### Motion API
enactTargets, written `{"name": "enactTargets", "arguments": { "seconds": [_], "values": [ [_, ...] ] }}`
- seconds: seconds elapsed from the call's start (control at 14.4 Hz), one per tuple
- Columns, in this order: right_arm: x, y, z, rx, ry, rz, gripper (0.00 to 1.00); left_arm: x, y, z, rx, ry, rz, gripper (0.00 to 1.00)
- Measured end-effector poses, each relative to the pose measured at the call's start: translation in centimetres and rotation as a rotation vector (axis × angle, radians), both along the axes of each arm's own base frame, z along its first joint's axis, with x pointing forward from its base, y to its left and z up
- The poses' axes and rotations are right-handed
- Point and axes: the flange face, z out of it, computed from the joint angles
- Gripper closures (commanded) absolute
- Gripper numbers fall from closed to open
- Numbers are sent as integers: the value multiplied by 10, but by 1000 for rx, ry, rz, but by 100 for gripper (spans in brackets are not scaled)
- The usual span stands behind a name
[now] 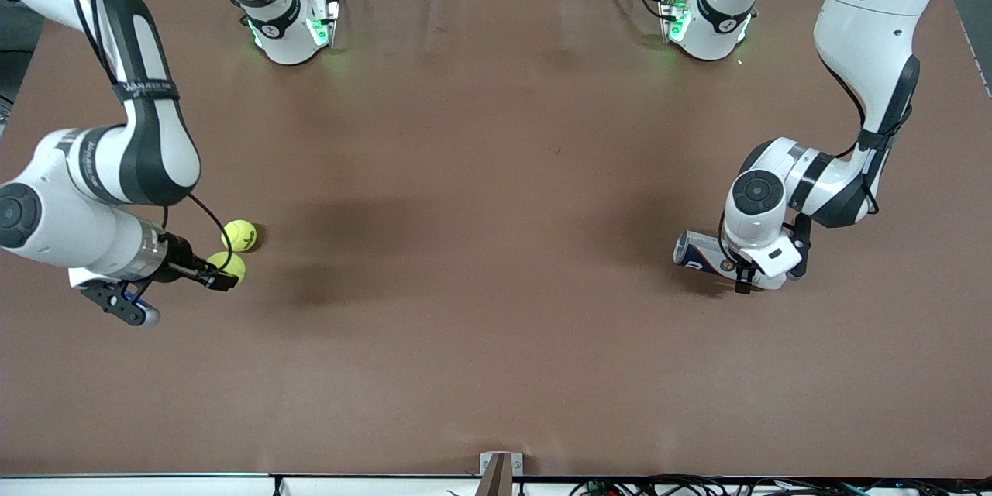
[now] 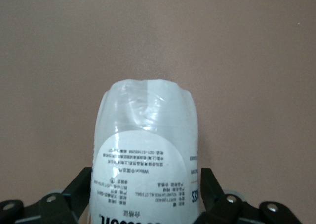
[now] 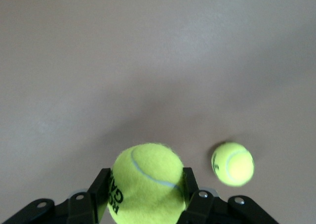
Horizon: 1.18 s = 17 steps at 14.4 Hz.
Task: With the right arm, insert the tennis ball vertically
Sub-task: 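Lift the ball with the right gripper while the left gripper raises the can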
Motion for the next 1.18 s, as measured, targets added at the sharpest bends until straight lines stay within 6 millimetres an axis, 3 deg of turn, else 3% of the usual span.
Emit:
{"name": "enactTargets", "arguments": {
  "seconds": [0.14, 0.35, 0.76, 0.9, 1.18],
  "values": [
    [-8, 9, 16, 2, 9, -22, 100, 1, 0, 0, 1, -1, -2, 33],
    [-14, 24, 28, 2, 18, -53, 100, 3, 0, 2, 1, -8, -2, 36],
    [-16, 27, 26, 0, 26, -68, 100, 7, -1, 5, -17, -23, 28, 36],
    [-16, 27, 26, 0, 29, -68, 100, 11, -12, 15, -71, -38, 69, 36],
    [-18, 27, 33, 1, 26, -84, 100, 15, -53, 61, -191, -81, 120, 36]
  ]
}}
